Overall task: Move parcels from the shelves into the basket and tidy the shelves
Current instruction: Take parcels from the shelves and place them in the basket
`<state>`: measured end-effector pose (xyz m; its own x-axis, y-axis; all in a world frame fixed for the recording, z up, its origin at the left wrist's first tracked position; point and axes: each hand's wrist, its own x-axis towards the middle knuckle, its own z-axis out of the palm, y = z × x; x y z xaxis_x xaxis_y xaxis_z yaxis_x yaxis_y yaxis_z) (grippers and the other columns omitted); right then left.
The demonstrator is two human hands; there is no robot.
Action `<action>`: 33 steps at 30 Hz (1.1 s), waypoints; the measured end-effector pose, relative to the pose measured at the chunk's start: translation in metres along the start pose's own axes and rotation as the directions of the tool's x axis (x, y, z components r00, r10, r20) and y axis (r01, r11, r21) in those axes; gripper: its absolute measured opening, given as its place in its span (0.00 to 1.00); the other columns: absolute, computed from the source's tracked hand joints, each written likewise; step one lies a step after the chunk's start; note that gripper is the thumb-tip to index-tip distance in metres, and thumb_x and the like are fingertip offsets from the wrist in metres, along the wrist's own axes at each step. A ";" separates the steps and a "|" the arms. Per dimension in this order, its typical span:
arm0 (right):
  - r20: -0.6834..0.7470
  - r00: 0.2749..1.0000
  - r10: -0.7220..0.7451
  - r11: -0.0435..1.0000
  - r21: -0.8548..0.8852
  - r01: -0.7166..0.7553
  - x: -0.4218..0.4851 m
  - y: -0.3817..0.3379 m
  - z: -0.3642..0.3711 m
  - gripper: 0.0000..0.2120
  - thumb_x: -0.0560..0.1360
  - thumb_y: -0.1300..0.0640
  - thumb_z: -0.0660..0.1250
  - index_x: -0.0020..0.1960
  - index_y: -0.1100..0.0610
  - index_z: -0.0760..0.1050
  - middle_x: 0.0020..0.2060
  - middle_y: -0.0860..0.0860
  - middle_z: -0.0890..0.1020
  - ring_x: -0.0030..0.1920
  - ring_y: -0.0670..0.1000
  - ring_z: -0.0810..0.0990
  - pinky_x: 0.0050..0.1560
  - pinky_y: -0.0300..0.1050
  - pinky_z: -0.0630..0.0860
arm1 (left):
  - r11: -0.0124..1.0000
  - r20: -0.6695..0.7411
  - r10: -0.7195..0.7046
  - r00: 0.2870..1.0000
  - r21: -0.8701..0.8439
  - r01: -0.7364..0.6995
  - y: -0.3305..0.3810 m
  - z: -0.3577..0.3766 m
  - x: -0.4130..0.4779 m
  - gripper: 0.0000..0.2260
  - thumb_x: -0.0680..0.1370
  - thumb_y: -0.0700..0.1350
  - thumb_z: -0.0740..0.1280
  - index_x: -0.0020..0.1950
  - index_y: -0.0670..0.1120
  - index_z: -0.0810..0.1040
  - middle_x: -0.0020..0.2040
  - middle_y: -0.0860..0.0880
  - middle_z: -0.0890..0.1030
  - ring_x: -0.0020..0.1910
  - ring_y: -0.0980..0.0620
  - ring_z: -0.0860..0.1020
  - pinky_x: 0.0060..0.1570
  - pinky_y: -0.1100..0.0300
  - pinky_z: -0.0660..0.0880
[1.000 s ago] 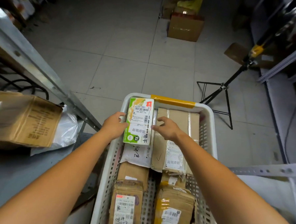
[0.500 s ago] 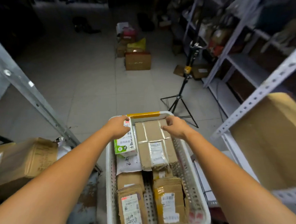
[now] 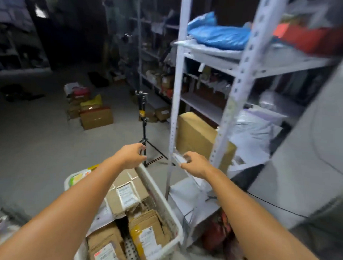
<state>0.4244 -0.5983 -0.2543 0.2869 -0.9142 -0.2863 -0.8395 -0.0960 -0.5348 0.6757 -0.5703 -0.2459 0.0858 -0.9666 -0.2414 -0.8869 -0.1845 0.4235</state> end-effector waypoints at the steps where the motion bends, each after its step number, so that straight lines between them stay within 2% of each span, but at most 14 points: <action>1: -0.018 1.000 0.023 1.000 0.014 -0.023 -0.018 0.017 -0.009 0.27 0.78 0.49 0.67 0.74 0.55 0.67 0.70 0.54 0.73 0.68 0.55 0.73 0.66 0.49 0.71 | 0.999 0.016 0.033 0.999 0.017 -0.033 0.022 0.008 -0.005 0.21 0.79 0.51 0.66 0.72 0.49 0.70 0.64 0.45 0.78 0.62 0.45 0.76 0.59 0.57 0.72; 5: -0.083 0.987 0.135 0.991 0.034 -0.132 -0.086 0.087 -0.043 0.25 0.78 0.49 0.67 0.72 0.56 0.69 0.67 0.56 0.75 0.64 0.57 0.76 0.64 0.50 0.73 | 0.982 0.093 0.169 0.981 0.074 -0.176 0.112 0.044 -0.024 0.21 0.79 0.51 0.66 0.71 0.49 0.71 0.63 0.46 0.78 0.60 0.46 0.77 0.54 0.57 0.74; 7: -0.116 0.974 0.197 0.980 0.050 -0.192 -0.118 0.123 -0.060 0.24 0.78 0.49 0.67 0.71 0.56 0.70 0.66 0.56 0.76 0.62 0.57 0.77 0.63 0.49 0.74 | 0.962 0.162 0.238 0.958 0.093 -0.255 0.157 0.066 -0.032 0.22 0.80 0.53 0.65 0.73 0.49 0.69 0.65 0.47 0.77 0.62 0.45 0.76 0.57 0.55 0.74; 9: -0.144 0.953 0.268 0.963 0.062 -0.262 -0.151 0.158 -0.077 0.27 0.78 0.48 0.66 0.74 0.56 0.67 0.68 0.55 0.74 0.64 0.57 0.75 0.59 0.44 0.72 | 0.939 0.217 0.303 0.928 0.096 -0.329 0.202 0.087 -0.040 0.23 0.79 0.53 0.65 0.73 0.50 0.68 0.67 0.47 0.76 0.62 0.45 0.75 0.60 0.53 0.74; 12: -0.211 0.901 0.378 0.926 0.088 -0.368 -0.197 0.209 -0.100 0.26 0.77 0.49 0.66 0.74 0.54 0.67 0.66 0.54 0.76 0.66 0.57 0.74 0.60 0.45 0.71 | 0.893 0.263 0.397 0.879 0.110 -0.436 0.264 0.118 -0.046 0.23 0.78 0.54 0.66 0.72 0.52 0.69 0.63 0.46 0.78 0.58 0.45 0.78 0.59 0.55 0.74; 15: -0.261 0.826 0.501 0.866 0.170 -0.471 -0.239 0.253 -0.119 0.27 0.77 0.45 0.66 0.73 0.52 0.68 0.64 0.53 0.77 0.64 0.57 0.75 0.63 0.47 0.72 | 0.812 0.323 0.517 0.793 0.110 -0.574 0.323 0.143 -0.049 0.22 0.78 0.53 0.66 0.71 0.52 0.70 0.64 0.48 0.77 0.61 0.46 0.76 0.61 0.56 0.72; 20: -0.361 0.656 0.663 0.747 0.262 -0.610 -0.297 0.301 -0.132 0.25 0.76 0.45 0.68 0.70 0.54 0.71 0.64 0.54 0.78 0.64 0.57 0.76 0.63 0.48 0.73 | 0.682 0.415 0.647 0.640 0.062 -0.729 0.412 0.187 -0.049 0.21 0.79 0.51 0.66 0.71 0.50 0.70 0.65 0.45 0.77 0.60 0.48 0.76 0.54 0.61 0.70; 23: -0.385 0.515 0.766 0.637 0.348 -0.688 -0.328 0.321 -0.127 0.25 0.76 0.44 0.68 0.70 0.52 0.71 0.64 0.53 0.79 0.64 0.55 0.77 0.63 0.47 0.73 | 0.588 0.460 0.703 0.543 0.054 -0.807 0.455 0.218 -0.046 0.22 0.78 0.53 0.66 0.72 0.51 0.70 0.66 0.45 0.77 0.63 0.45 0.76 0.59 0.57 0.72; 29: -0.322 0.277 0.906 0.411 0.505 -0.759 -0.387 0.322 -0.088 0.23 0.78 0.46 0.66 0.70 0.53 0.70 0.66 0.53 0.77 0.66 0.55 0.74 0.64 0.47 0.71 | 0.363 0.606 0.745 0.278 -0.019 -0.932 0.499 0.280 -0.072 0.21 0.79 0.52 0.66 0.71 0.49 0.71 0.65 0.47 0.78 0.64 0.47 0.75 0.60 0.58 0.72; 33: -0.242 0.163 0.957 0.279 0.601 -0.749 -0.432 0.309 -0.047 0.24 0.79 0.48 0.65 0.72 0.54 0.69 0.67 0.53 0.75 0.66 0.55 0.74 0.65 0.48 0.71 | 0.243 0.670 0.729 0.140 -0.062 -0.968 0.510 0.319 -0.109 0.21 0.77 0.55 0.66 0.69 0.54 0.73 0.62 0.50 0.80 0.61 0.48 0.77 0.59 0.57 0.74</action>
<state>0.0191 -0.2510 -0.2589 -0.8678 -0.3359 -0.3662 -0.1723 0.8946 -0.4123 0.0690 -0.5024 -0.2821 -0.9386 -0.1505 -0.3104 -0.2704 0.8798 0.3910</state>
